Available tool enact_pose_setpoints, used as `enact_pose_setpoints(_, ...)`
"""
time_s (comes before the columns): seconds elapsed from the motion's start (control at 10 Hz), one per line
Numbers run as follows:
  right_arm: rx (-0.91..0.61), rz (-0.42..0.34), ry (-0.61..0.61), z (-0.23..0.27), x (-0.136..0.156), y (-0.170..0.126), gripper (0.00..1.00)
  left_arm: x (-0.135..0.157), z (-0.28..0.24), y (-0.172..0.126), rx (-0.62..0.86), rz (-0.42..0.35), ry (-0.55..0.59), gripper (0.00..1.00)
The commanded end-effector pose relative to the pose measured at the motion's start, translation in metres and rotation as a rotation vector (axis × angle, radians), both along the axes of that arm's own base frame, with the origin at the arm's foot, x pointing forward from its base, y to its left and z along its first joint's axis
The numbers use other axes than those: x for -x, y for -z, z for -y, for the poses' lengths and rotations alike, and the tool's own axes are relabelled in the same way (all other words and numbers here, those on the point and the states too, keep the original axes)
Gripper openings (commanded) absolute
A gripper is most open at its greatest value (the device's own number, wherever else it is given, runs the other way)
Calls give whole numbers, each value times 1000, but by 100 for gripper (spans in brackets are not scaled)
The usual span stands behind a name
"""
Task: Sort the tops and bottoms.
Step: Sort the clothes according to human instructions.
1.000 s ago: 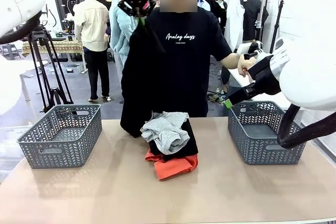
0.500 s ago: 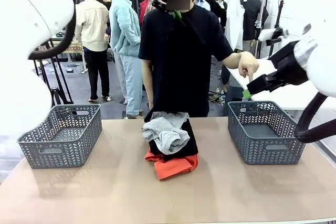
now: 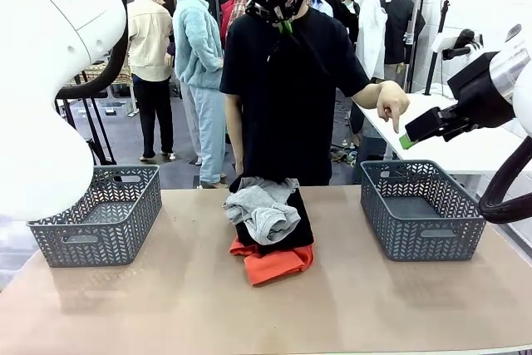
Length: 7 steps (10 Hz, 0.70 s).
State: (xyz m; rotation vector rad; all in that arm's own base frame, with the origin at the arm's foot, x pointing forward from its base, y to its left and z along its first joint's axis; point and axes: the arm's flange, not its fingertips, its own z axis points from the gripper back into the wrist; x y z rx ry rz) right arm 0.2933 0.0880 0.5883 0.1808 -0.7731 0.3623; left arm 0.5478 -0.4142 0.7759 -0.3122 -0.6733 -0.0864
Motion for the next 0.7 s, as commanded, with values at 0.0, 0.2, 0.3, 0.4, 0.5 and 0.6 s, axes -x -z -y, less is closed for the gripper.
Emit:
enact_pose_setpoints(0.0, 2, 3, -16, -2, -6, 4, 100, 1, 2, 0, 3, -3, 6, 0)
enact_pose_setpoints(0.2, 2, 3, -16, -2, -6, 4, 100, -1, 56, -10, 270, 19, 19, 0)
enact_pose_setpoints(0.3, 2, 3, -16, -2, -6, 4, 100, -6, 86, -18, 354, 36, 59, 0)
enact_pose_setpoints(0.4, 2, 3, -16, -2, -6, 4, 100, -12, 104, -20, 403, 26, 76, 0)
enact_pose_setpoints(0.5, 2, 3, -16, -2, -6, 4, 100, -18, 123, -20, 469, -14, 87, 0)
enact_pose_setpoints(0.6, 2, 3, -16, -2, -6, 4, 100, -19, 138, -16, 508, -44, 95, 0)
